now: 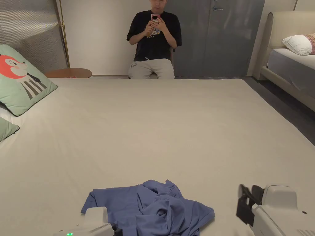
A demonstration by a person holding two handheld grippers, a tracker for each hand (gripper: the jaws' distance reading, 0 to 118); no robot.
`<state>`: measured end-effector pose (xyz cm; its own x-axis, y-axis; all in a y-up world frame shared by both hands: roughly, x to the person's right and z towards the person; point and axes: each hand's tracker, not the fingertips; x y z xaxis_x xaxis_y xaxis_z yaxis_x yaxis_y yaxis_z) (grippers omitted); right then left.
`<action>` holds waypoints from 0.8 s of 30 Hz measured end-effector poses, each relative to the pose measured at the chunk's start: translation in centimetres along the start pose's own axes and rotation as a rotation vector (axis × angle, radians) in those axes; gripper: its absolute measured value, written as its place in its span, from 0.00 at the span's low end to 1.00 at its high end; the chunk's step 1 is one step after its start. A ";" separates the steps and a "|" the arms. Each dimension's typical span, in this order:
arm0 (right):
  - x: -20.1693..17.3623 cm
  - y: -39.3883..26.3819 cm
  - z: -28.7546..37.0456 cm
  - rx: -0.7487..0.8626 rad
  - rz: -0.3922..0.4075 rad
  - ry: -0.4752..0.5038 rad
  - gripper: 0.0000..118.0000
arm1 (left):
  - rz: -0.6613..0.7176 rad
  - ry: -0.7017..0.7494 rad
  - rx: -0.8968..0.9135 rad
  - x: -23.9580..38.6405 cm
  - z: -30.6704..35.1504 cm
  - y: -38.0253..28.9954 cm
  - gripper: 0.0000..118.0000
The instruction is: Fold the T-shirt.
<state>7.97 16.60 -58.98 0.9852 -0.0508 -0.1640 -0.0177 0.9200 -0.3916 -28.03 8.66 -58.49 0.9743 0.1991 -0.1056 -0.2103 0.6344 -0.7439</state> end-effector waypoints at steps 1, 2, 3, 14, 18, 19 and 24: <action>0.0 -0.3 -0.7 -0.043 -0.002 0.015 0.51 | 0.003 -0.003 0.002 -0.1 0.1 0.0 0.04; 0.1 -1.0 -1.7 -0.089 -0.012 0.026 0.76 | 0.010 -0.009 0.003 -0.3 0.1 0.1 0.04; 0.0 -1.6 -2.6 -0.132 -0.014 0.034 0.96 | 0.015 -0.013 0.007 -0.5 0.2 0.0 0.04; -3.6 -5.4 -10.7 -0.442 -0.010 0.242 0.62 | 0.009 -0.020 0.026 -0.2 1.1 0.1 0.04; -3.4 -5.6 -10.9 -0.434 -0.034 0.270 0.15 | 0.018 -0.031 0.033 -0.5 1.5 0.3 0.04; -3.2 -5.5 -10.6 -0.417 -0.050 0.296 0.10 | 0.016 -0.032 0.038 -0.1 2.0 0.3 0.04; -2.6 -3.9 -7.6 -0.306 -0.007 0.299 0.09 | 0.000 -0.043 0.077 0.3 3.7 0.9 0.04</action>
<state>4.19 10.17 -63.92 0.8935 -0.2083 -0.3978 -0.1056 0.7636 -0.6370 -28.22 12.03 -56.76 0.9703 0.2300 -0.0754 -0.2172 0.6898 -0.6907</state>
